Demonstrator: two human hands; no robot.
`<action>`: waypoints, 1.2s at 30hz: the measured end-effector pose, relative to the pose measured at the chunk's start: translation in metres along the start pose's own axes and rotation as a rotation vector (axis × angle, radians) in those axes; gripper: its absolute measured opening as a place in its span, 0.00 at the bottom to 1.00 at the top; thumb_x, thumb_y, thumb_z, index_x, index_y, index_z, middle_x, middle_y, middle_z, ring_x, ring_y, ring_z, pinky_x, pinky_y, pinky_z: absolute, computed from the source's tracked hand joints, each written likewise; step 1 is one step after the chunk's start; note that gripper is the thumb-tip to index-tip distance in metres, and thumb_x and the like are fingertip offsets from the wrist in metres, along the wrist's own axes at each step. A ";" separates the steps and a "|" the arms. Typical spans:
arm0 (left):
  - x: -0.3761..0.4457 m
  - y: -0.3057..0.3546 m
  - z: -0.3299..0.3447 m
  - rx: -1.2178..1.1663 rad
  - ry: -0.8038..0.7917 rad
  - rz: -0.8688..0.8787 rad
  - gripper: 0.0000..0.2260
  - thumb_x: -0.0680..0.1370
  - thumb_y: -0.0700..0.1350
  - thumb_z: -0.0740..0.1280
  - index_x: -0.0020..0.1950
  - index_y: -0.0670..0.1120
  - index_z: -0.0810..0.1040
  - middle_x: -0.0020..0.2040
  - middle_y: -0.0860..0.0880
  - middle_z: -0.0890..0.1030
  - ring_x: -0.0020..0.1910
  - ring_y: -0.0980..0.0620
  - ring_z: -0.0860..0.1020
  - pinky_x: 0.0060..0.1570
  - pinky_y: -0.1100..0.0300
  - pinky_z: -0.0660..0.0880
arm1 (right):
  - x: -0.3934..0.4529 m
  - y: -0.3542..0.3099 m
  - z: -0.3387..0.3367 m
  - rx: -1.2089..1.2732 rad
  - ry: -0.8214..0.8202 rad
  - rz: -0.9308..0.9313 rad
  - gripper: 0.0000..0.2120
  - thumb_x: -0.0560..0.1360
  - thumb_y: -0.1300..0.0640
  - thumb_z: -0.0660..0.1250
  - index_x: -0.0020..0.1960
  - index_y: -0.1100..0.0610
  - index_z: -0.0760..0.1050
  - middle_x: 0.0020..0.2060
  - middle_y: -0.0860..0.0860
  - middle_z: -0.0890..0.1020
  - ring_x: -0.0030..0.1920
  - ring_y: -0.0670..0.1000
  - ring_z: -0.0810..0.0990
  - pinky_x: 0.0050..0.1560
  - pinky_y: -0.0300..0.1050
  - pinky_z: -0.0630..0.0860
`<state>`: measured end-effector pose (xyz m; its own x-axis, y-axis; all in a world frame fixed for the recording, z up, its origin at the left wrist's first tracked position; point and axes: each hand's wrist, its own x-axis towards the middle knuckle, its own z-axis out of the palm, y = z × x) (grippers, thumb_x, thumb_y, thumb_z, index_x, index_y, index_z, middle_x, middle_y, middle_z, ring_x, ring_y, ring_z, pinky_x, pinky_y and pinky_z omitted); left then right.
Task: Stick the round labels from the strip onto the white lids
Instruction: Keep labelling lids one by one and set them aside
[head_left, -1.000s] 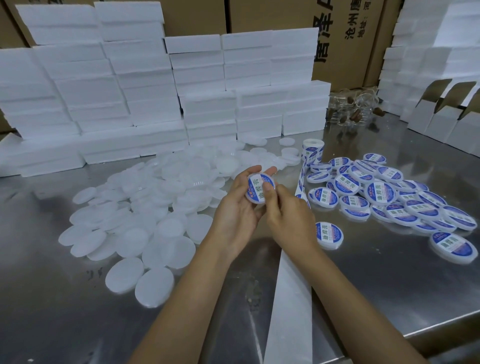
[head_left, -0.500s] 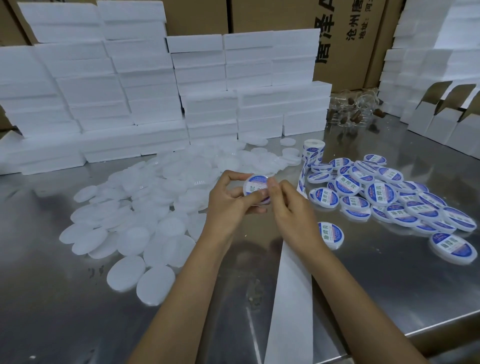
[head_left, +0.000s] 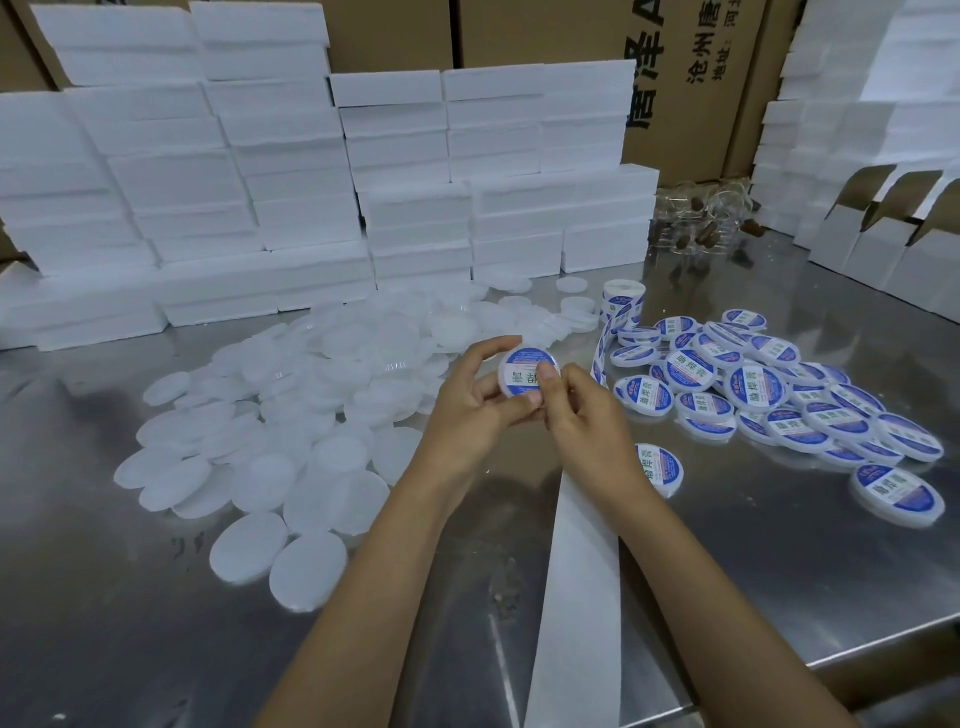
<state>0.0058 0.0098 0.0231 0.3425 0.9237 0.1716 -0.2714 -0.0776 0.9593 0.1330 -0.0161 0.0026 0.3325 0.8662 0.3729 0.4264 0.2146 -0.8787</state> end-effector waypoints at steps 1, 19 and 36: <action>0.000 0.000 0.000 0.016 -0.015 0.002 0.22 0.76 0.31 0.71 0.67 0.47 0.76 0.54 0.41 0.86 0.53 0.45 0.85 0.50 0.58 0.82 | 0.000 0.000 -0.002 0.024 -0.019 0.002 0.21 0.83 0.48 0.59 0.38 0.61 0.66 0.30 0.52 0.70 0.34 0.50 0.69 0.39 0.50 0.68; 0.007 -0.015 -0.013 0.069 0.086 -0.251 0.15 0.85 0.47 0.62 0.71 0.57 0.69 0.57 0.44 0.84 0.49 0.44 0.85 0.39 0.53 0.83 | 0.028 0.011 -0.043 0.383 0.083 0.468 0.19 0.83 0.46 0.60 0.38 0.56 0.72 0.21 0.46 0.68 0.20 0.43 0.62 0.19 0.36 0.58; 0.016 -0.029 -0.015 0.239 0.113 -0.283 0.11 0.84 0.39 0.59 0.61 0.44 0.79 0.47 0.42 0.84 0.36 0.52 0.85 0.37 0.54 0.84 | 0.102 0.053 -0.121 0.712 0.300 0.713 0.17 0.85 0.57 0.49 0.47 0.63 0.73 0.24 0.50 0.69 0.19 0.44 0.60 0.19 0.36 0.58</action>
<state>0.0055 0.0323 -0.0051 0.2687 0.9557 -0.1206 0.0413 0.1137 0.9927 0.2913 0.0289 0.0306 0.5480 0.7700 -0.3269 -0.5110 -0.0013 -0.8596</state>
